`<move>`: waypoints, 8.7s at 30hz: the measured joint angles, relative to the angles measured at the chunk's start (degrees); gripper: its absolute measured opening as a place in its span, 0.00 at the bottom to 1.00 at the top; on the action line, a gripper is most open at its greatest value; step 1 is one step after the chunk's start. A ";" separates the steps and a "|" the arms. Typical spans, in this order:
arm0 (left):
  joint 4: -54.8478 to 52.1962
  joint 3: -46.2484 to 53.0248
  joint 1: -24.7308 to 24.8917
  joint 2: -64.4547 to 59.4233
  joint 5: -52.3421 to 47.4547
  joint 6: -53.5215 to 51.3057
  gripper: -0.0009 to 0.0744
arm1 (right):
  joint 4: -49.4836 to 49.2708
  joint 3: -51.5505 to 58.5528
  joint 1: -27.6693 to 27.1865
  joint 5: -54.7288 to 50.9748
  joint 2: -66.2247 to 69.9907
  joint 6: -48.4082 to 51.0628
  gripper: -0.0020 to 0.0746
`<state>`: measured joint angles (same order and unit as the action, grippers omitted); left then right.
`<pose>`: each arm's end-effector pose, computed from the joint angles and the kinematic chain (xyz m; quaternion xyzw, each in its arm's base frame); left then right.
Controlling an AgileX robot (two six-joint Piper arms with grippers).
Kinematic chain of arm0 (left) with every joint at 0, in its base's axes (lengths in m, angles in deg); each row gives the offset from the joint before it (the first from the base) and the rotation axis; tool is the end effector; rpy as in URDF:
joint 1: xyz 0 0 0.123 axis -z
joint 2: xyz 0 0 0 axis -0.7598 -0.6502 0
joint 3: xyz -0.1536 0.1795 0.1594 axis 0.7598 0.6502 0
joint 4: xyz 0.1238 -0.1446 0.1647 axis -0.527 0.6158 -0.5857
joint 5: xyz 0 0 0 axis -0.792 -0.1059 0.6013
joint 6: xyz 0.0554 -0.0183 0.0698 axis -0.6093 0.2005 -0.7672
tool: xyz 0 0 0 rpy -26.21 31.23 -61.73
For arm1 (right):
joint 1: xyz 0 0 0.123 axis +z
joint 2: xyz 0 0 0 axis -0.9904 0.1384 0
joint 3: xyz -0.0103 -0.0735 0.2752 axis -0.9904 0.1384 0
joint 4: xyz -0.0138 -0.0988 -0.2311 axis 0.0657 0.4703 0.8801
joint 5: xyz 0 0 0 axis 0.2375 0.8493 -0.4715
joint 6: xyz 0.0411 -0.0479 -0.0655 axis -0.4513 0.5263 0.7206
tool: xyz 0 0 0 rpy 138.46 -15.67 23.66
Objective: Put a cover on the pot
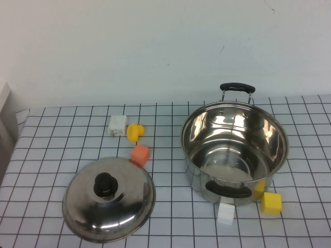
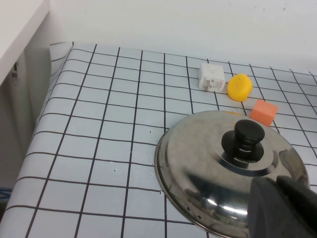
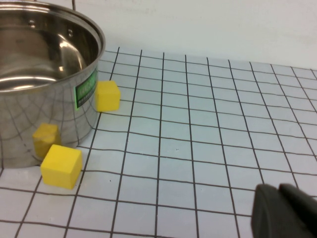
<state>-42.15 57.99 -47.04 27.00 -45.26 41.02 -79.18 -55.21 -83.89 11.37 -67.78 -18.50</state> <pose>0.0533 -0.0051 0.1794 -0.0621 0.7838 -0.0947 0.6106 0.0528 -0.0039 0.1761 -0.0459 0.7947 -0.0697 0.6013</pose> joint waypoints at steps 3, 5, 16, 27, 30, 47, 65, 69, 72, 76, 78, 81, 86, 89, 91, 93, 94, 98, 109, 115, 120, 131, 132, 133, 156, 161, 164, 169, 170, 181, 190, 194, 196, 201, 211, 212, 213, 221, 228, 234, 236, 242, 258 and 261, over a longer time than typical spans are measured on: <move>0.00 0.00 0.00 0.00 0.00 0.00 0.01 | 0.00 0.00 0.00 0.00 0.00 0.00 0.04; 0.00 0.00 0.00 0.00 0.00 0.00 0.01 | 0.00 0.00 0.00 0.00 0.00 0.00 0.04; 0.00 0.00 0.00 0.00 0.00 0.00 0.01 | 0.00 0.00 0.00 0.00 0.00 0.00 0.04; 0.00 0.00 0.00 0.00 0.00 0.00 0.01 | 0.00 0.00 0.00 0.00 0.00 0.00 0.04; 0.00 0.00 0.00 0.00 0.00 0.00 0.01 | 0.00 0.00 0.00 0.00 0.00 0.00 0.04; 0.00 0.00 0.00 0.00 0.00 0.00 0.01 | 0.00 0.00 0.00 0.00 0.00 0.00 0.04; 0.00 0.00 0.00 0.00 0.00 0.00 0.01 | 0.00 0.00 0.00 0.00 0.00 0.00 0.04; 0.00 0.00 0.00 0.00 0.00 0.00 0.01 | 0.00 0.00 0.00 0.00 0.00 0.00 0.04; 0.00 0.00 0.00 0.00 0.00 0.00 0.01 | 0.00 0.00 0.00 0.00 0.00 0.00 0.04; 0.00 0.00 0.00 0.00 0.00 0.00 0.01 | 0.00 0.00 0.00 0.00 0.00 0.00 0.04; 0.00 0.00 0.00 0.00 0.00 0.00 0.01 | 0.00 0.00 0.00 0.00 0.00 0.00 0.04; 0.00 0.00 0.00 0.00 0.00 0.00 0.01 | 0.00 0.00 0.00 0.00 0.00 0.00 0.04; 0.00 0.00 0.00 0.00 0.00 0.00 0.01 | 0.00 0.00 0.00 0.00 0.00 0.00 0.04; 0.00 0.00 0.00 0.00 0.00 0.00 0.01 | 0.00 0.00 0.00 0.00 0.00 0.00 0.04; 0.00 0.00 0.00 0.00 0.00 0.00 0.01 | 0.00 0.00 0.00 0.00 0.00 0.00 0.04; 0.00 0.00 0.00 0.00 0.00 0.00 0.01 | 0.00 0.00 0.00 0.00 0.00 0.00 0.04; 0.00 0.00 0.00 0.00 0.00 0.00 0.01 | 0.00 0.00 0.00 0.00 0.00 0.00 0.04; 0.00 0.00 0.00 0.00 0.00 0.00 0.01 | 0.00 0.00 0.00 0.00 0.00 0.00 0.04; -3.97 0.22 0.00 0.00 9.41 -0.13 0.01 | 0.00 0.00 0.00 0.00 0.00 0.00 0.04; -4.33 0.22 0.00 0.00 33.63 1.05 0.01 | 0.00 0.00 0.00 0.00 0.00 0.00 0.04; -4.31 0.22 0.00 0.00 46.93 6.14 0.01 | 0.00 0.00 0.00 0.00 0.00 0.00 0.04; -3.47 0.22 0.00 0.11 47.14 6.41 0.01 | 0.00 0.00 0.00 0.00 0.00 0.00 0.04; -3.47 0.22 0.00 0.11 45.48 6.41 0.01 | 0.00 0.00 0.00 0.00 0.00 0.00 0.04; -3.47 0.22 0.00 0.11 43.27 6.41 0.01 | 0.00 0.00 0.00 0.00 0.00 0.00 0.04; -3.69 -3.24 0.00 -1.03 17.07 19.33 0.01 | 0.00 0.00 0.00 0.00 0.00 0.00 0.04; -7.06 -11.96 0.00 -8.74 13.94 17.14 0.01 | 0.00 0.00 0.00 0.00 0.00 0.00 0.04; -9.03 -17.06 0.00 -15.43 13.80 16.78 0.01 | 0.00 0.00 0.00 0.00 0.00 0.00 0.04; -10.11 -19.66 0.00 -27.35 23.56 16.73 0.01 | 0.00 0.00 0.00 0.00 0.00 0.00 0.04; -10.24 -19.72 0.00 -29.32 26.77 16.73 0.01 | 0.00 0.00 0.00 0.00 0.00 0.00 0.04; -20.79 -19.79 0.00 -60.90 54.83 16.73 0.01 | 0.00 0.00 0.00 0.00 0.00 0.00 0.04; -27.65 -20.37 0.00 -84.35 75.17 16.73 0.13 | 0.00 0.00 0.00 0.00 0.00 0.00 0.04; -28.68 -20.50 0.00 -93.32 82.30 16.73 0.45 | 0.00 0.00 0.00 0.00 0.00 0.00 0.04; -28.68 -20.59 0.00 -97.57 83.10 15.52 0.60 | 0.00 0.00 0.00 0.00 0.00 0.00 0.04; -30.14 -21.60 0.15 -107.77 83.44 8.06 0.75 | 0.00 0.00 0.00 0.00 0.00 0.00 0.04; -19.28 -26.35 7.28 -117.72 83.93 2.72 0.77 | 0.00 0.00 0.00 0.00 0.00 0.00 0.04; -18.77 -27.04 7.77 -118.66 84.08 2.72 0.77 | 0.00 0.00 0.00 0.00 0.00 0.00 0.04; -18.03 -27.67 8.07 -119.39 84.08 2.72 0.77 | 0.00 0.00 0.00 0.00 0.00 0.00 0.04; -13.11 -29.00 8.82 -121.97 84.87 2.72 0.54 | 0.00 0.00 0.00 0.00 0.00 0.00 0.04; -11.98 -29.00 8.82 -121.97 85.83 2.16 0.45 | 0.00 0.00 0.00 0.00 0.00 0.00 0.04; -11.61 -28.50 8.90 -119.46 83.74 2.38 0.45 | 0.00 0.00 0.00 0.00 0.00 0.00 0.04; -11.51 -27.82 8.90 -115.81 82.68 2.77 0.45 | 0.00 0.00 0.00 0.00 0.00 0.00 0.04; -16.06 -30.62 8.90 -99.14 76.12 9.23 0.45 | 0.00 0.00 0.00 0.00 0.00 0.00 0.04; -57.34 -62.67 17.09 -103.15 56.64 39.06 0.45 | 0.00 0.00 0.00 0.00 0.00 0.00 0.04; -60.48 -66.83 19.30 -106.80 55.99 41.28 0.45 | 0.00 0.00 0.00 0.00 0.00 0.00 0.04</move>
<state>-102.63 -8.84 -27.75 -79.80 10.73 82.29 -79.18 -55.21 -83.89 11.37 -67.78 -18.50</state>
